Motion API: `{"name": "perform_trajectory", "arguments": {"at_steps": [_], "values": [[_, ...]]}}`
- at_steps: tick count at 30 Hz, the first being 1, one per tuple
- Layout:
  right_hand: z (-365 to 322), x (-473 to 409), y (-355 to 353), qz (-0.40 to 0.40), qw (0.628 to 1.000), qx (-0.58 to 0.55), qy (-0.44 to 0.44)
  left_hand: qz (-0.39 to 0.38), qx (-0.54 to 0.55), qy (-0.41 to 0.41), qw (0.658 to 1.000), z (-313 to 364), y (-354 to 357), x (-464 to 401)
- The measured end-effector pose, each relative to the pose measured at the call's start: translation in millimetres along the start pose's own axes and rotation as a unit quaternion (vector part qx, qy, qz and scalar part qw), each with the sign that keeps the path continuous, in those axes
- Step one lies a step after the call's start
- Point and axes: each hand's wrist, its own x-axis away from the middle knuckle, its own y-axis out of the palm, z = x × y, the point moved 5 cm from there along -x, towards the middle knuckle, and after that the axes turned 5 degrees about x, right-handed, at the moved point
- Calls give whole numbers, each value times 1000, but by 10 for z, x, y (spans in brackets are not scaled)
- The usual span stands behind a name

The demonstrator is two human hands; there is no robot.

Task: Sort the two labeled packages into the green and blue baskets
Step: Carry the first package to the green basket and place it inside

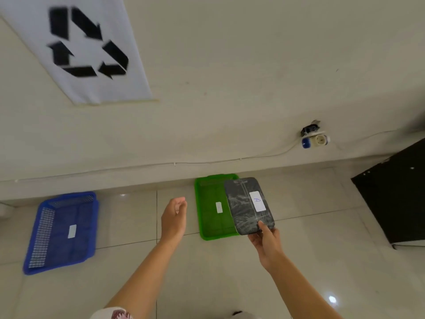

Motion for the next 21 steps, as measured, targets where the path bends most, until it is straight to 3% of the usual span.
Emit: {"name": "perform_trajectory", "arguments": {"at_steps": [12, 21], "values": [[1120, -2677, 103, -30, 998, 42, -28, 5, -39, 40, 998, -2040, 1346, -1627], [1431, -4058, 462, -59, 986, 139, -75, 22, -144, 110, 983, -2917, 1923, -2421]]}}
